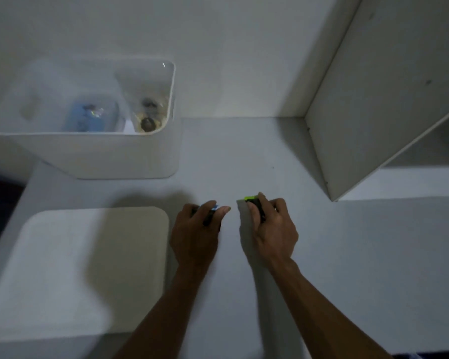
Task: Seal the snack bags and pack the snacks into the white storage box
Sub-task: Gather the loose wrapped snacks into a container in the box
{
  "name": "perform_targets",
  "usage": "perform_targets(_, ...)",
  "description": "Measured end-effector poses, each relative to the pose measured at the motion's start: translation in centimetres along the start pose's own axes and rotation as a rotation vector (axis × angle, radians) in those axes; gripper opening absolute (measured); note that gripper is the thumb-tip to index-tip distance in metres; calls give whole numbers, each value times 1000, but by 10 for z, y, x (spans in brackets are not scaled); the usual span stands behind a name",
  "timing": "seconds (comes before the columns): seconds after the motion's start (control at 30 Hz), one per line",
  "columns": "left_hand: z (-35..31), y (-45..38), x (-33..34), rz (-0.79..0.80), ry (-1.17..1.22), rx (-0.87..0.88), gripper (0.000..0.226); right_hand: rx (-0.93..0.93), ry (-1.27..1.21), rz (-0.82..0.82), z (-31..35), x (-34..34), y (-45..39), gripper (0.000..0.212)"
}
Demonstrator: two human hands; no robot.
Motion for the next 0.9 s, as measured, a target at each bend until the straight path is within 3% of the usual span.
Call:
perform_targets(0.1,-22,-25,-40,-42,55,-95,24,8,-53,-40,31,-26,-9,31)
perform_targets(0.23,-54,-70,-99,-167,177,-16,26,-23,-131,-75,94,-60,-34,33)
perform_targets(0.5,-73,-196,-196,-301,219,-98,33,-169,-278,-55,256,-101,-88,36)
perform_targets(0.7,-41,-265,-195,-232,178,-135,44,-182,-240,40,329,-59,-98,37)
perform_targets(0.9,-6,-294,-142,-66,139,-147,45,-98,-109,129,334,3,-106,32)
Point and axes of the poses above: each hand's wrist, its own y-axis away from the middle knuckle, its own x-axis out of the palm, z = x × y, the point moved 3 cm from there along -y, towards the middle knuckle, and after that the axes turned 11 degrees about -z, right-handed, at the moved point
